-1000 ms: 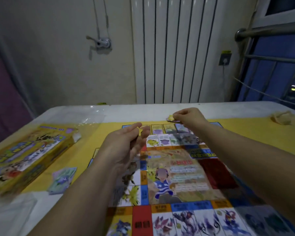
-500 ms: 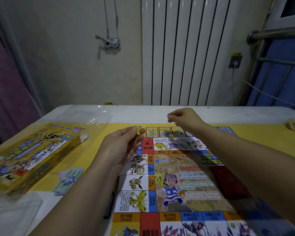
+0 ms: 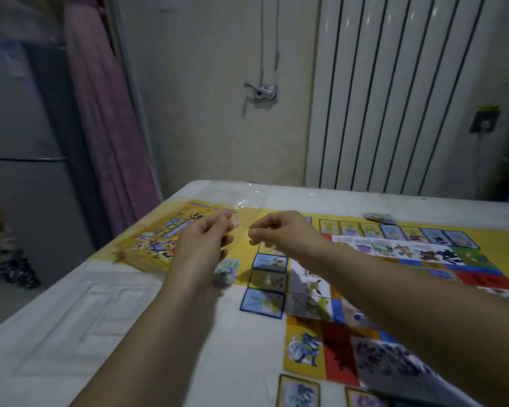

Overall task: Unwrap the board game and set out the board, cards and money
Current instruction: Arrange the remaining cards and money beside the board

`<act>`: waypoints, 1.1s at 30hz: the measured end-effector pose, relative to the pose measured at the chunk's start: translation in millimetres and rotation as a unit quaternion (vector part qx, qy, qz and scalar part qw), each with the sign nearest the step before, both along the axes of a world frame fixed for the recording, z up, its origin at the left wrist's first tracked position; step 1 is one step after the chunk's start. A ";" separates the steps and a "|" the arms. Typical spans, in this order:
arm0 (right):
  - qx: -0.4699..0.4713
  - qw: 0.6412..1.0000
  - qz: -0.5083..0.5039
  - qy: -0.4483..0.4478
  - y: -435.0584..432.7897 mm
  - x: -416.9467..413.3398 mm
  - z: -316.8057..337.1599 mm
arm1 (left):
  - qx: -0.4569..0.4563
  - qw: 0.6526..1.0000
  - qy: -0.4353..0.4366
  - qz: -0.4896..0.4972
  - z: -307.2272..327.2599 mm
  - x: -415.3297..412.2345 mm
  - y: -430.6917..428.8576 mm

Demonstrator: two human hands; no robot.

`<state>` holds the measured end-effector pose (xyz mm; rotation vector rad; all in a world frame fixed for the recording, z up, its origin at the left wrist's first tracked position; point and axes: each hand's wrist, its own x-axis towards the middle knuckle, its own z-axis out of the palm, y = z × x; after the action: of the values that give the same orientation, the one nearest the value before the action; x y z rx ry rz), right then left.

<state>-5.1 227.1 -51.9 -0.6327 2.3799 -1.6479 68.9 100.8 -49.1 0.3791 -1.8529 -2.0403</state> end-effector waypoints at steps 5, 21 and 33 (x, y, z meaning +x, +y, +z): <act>0.126 0.992 0.000 0.029 -36.3 -5.9 -23.5 | -0.011 0.999 0.017 0.034 2.5 22.1 -30.2; 0.188 0.963 -0.101 0.164 129.3 105.1 29.8 | -0.045 0.989 0.055 -0.128 19.1 39.5 108.1; 0.260 0.874 -0.387 0.134 423.8 188.2 29.8 | -0.241 0.893 0.063 -0.375 5.1 53.9 344.4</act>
<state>183.1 650.9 -22.1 0.2617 3.3618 -1.0117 122.8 445.2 -44.0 -0.6911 -2.5686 -1.8068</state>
